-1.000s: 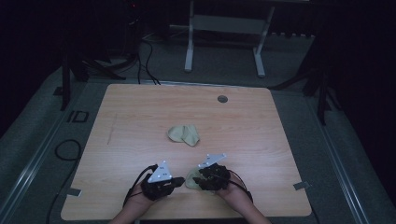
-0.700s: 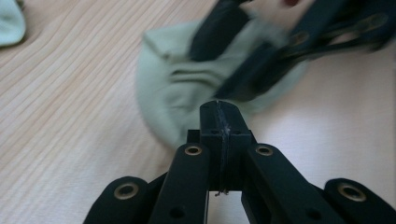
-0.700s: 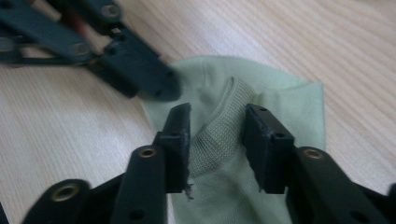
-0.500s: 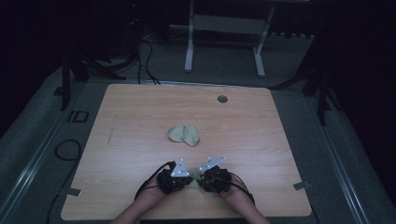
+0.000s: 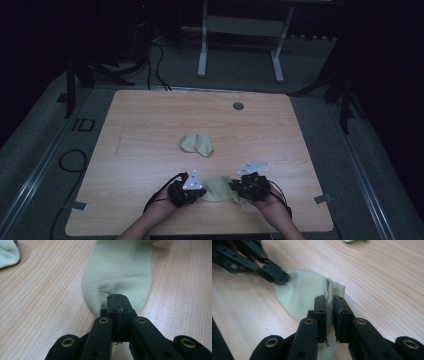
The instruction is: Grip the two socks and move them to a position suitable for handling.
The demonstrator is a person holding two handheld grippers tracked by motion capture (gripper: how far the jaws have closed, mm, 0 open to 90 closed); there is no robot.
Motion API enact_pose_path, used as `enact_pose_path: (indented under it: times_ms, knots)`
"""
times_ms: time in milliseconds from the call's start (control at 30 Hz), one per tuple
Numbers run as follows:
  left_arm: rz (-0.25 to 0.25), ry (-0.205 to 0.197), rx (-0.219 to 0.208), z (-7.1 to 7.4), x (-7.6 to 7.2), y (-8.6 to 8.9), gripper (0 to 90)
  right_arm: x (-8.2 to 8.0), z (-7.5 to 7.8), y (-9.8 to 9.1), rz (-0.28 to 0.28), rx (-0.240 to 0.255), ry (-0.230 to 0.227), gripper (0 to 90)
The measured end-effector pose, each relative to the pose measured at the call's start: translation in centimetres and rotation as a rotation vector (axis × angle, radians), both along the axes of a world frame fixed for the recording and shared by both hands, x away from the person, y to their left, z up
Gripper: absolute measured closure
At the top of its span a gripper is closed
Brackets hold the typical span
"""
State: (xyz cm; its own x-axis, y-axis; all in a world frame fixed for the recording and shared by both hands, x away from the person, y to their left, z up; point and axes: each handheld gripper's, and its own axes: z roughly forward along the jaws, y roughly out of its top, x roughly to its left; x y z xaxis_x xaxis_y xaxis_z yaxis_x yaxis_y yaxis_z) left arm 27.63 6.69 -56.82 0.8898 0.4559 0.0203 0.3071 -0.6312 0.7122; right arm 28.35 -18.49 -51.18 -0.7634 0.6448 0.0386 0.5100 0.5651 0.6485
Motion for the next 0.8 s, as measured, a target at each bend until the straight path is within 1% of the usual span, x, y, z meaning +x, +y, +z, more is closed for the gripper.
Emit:
enact_pose_path:
  times_ms: [100, 200, 300, 333, 367, 400, 433, 467, 500, 567, 600, 667, 800]
  knots:
    - [-0.015, -0.011, 0.018, 0.1, 0.2, 0.0, 89.5, 0.3, 0.0, -1.5, -0.043, 0.008, 0.011, 81.6]
    - [-0.012, -0.014, 0.017, 0.1, 0.3, -0.2, 89.5, 0.5, -0.3, -2.7, -0.078, -0.004, 0.022, 81.6]
    - [-0.017, -0.024, 0.029, 0.1, 0.4, -0.2, 89.5, 0.6, -0.8, -3.5, -0.098, -0.009, 0.038, 81.5]
    - [-0.021, -0.026, 0.034, 0.2, 0.5, -0.2, 89.5, 0.7, -1.0, -3.8, -0.108, -0.011, 0.043, 79.8]
    - [-0.023, -0.023, 0.034, 0.2, 0.5, -0.2, 89.5, 0.8, -1.0, -4.1, -0.120, -0.008, 0.043, 73.7]
    - [-0.027, -0.022, 0.033, 0.2, 0.5, -0.2, 89.5, 0.9, -1.0, -4.3, -0.142, -0.011, 0.041, 69.6]
    - [-0.029, -0.019, 0.032, 0.2, 0.6, -0.2, 89.5, 1.1, -1.0, -4.5, -0.148, -0.023, 0.031, 68.9]
    - [-0.025, -0.017, 0.022, 0.1, 0.6, -0.2, 89.5, 1.1, -0.8, -4.6, -0.158, -0.022, 0.016, 68.8]
    - [-0.027, -0.018, 0.024, 0.1, 0.6, -0.2, 89.5, 1.2, -0.6, -4.7, -0.166, -0.016, 0.011, 69.1]
    - [-0.029, -0.021, 0.030, 0.2, 0.6, -0.2, 89.5, 1.1, -0.4, -4.5, -0.154, -0.016, -0.003, 75.8]
    - [-0.035, -0.024, 0.039, 0.2, 0.6, -0.2, 89.5, 1.1, -0.3, -4.2, -0.147, -0.012, -0.007, 78.9]
    - [-0.029, -0.024, 0.032, 0.2, 0.6, -0.2, 89.5, 1.2, -0.6, -3.7, -0.120, -0.016, 0.005, 84.3]
    - [-0.032, -0.026, 0.036, 0.2, 0.7, -0.2, 89.5, 1.5, -1.8, -2.7, -0.093, -0.046, 0.027, 87.5]
